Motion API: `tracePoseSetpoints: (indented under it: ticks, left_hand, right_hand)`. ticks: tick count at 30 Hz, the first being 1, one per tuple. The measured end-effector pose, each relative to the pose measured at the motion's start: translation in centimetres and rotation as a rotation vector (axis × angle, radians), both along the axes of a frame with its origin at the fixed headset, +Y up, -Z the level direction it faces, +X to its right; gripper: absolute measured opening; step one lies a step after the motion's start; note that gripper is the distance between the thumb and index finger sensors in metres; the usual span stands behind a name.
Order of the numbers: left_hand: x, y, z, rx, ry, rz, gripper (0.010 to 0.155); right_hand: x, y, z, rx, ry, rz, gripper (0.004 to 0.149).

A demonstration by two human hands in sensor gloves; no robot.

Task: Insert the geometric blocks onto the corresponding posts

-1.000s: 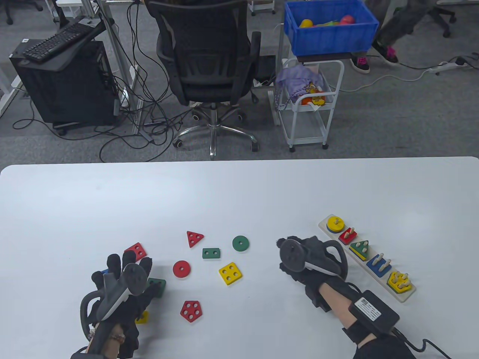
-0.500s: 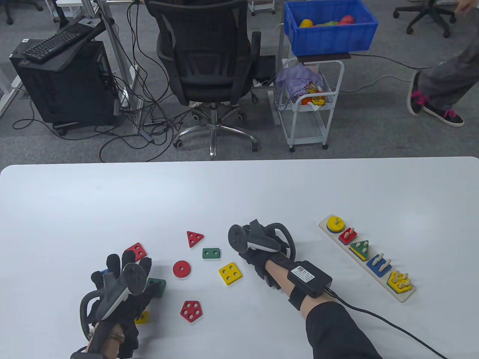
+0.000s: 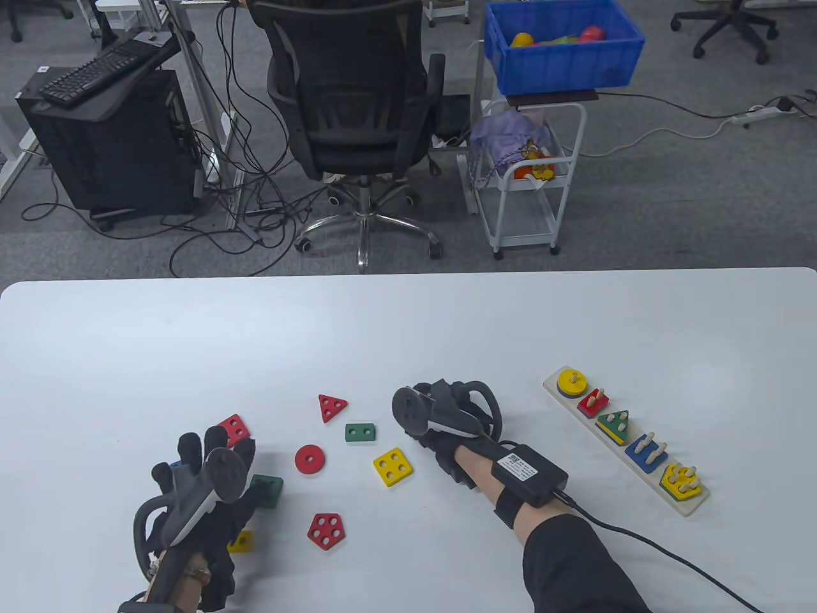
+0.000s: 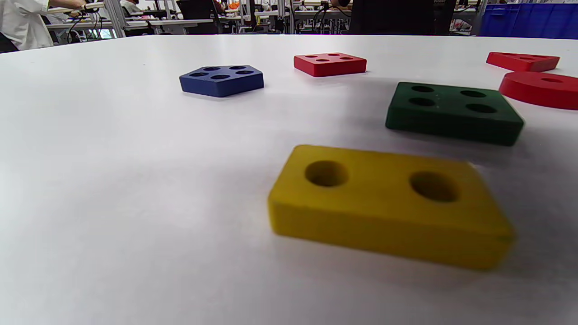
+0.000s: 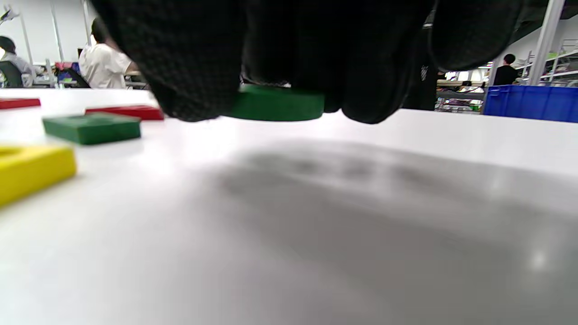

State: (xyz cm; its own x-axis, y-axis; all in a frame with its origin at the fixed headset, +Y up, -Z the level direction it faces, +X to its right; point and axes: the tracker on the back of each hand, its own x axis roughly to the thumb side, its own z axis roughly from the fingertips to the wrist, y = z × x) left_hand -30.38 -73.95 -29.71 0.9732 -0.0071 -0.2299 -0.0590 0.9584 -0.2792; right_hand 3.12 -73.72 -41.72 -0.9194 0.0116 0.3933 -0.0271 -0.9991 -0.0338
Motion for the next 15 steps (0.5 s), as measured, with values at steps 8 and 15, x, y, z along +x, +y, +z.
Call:
tracePoseSetpoints:
  ticks: [8, 15]
  left_hand:
    - [-0.3, 0.2, 0.0, 0.008, 0.011, 0.009, 0.076]
    - [-0.1, 0.0, 0.0, 0.002, 0.005, 0.002, 0.076]
  right_hand:
    - [8.7, 4.5, -0.8, 0.039, -0.237, -0.127, 0.06]
    - [15.9, 5.8, -2.1, -0.011, -0.526, -0.111, 0.06]
